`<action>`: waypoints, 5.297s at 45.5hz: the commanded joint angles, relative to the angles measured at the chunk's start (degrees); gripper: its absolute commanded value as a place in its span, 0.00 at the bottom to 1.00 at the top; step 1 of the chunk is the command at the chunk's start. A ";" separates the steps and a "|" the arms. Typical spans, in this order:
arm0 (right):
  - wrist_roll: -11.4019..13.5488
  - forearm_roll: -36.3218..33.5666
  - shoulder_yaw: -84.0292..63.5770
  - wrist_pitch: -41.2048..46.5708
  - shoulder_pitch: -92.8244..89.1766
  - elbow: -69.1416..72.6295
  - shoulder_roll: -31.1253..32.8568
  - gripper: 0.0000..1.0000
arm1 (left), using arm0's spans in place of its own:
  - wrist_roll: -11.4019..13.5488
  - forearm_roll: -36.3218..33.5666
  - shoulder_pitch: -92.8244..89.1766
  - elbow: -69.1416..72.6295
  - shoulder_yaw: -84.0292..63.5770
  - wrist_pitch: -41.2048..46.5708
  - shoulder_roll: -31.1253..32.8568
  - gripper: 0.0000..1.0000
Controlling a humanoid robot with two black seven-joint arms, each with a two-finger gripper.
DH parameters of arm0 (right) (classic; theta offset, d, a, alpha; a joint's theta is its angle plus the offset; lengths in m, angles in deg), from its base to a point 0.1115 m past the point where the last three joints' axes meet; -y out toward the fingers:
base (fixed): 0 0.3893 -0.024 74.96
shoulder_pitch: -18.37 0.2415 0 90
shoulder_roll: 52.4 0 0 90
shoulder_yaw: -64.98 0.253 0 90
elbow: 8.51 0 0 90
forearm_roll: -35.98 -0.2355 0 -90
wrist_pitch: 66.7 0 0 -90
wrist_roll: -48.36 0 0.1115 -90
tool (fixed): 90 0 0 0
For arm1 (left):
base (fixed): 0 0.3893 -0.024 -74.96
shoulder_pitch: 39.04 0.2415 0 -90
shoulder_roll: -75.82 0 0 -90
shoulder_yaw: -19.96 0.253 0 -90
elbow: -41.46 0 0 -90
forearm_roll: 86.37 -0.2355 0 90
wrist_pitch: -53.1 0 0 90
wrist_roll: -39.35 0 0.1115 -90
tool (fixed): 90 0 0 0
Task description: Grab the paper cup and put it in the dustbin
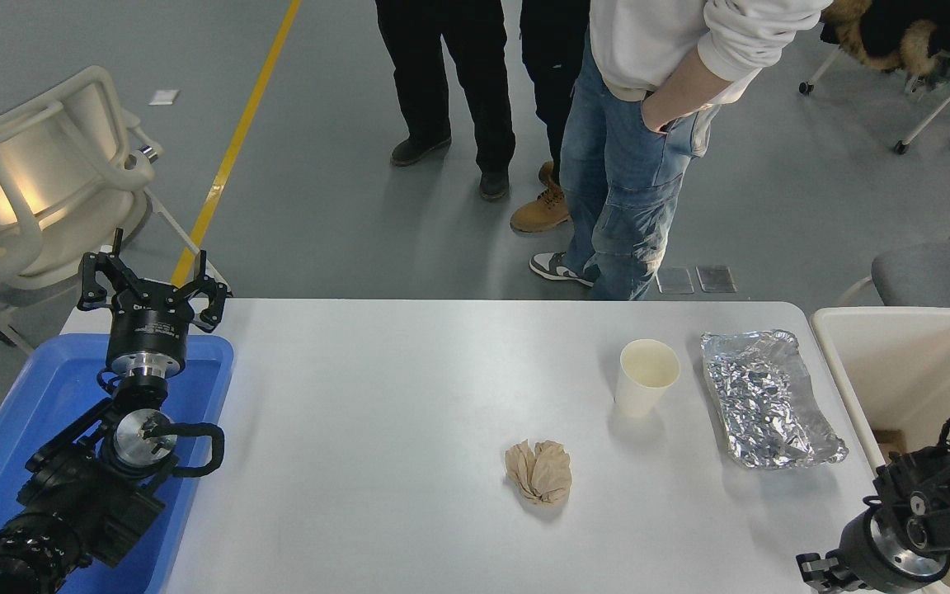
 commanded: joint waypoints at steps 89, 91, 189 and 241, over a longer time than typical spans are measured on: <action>-0.20 -4.22 -10.55 35.16 67.22 18.82 7.93 1.00 | 0.00 0.18 0.00 -0.01 0.55 0.00 -0.09 0.99; -0.20 -4.22 -10.55 35.16 68.54 19.00 7.85 1.00 | 0.09 0.18 0.00 -0.01 0.55 0.00 -0.09 0.99; 7.45 -13.54 12.39 9.32 11.60 -22.39 -19.93 0.80 | 0.00 0.18 -0.09 -0.01 0.63 0.00 -0.09 0.99; 8.24 -13.54 5.63 11.42 27.31 -7.91 -12.55 0.00 | 0.09 0.17 0.00 -0.01 0.63 0.00 -0.18 0.99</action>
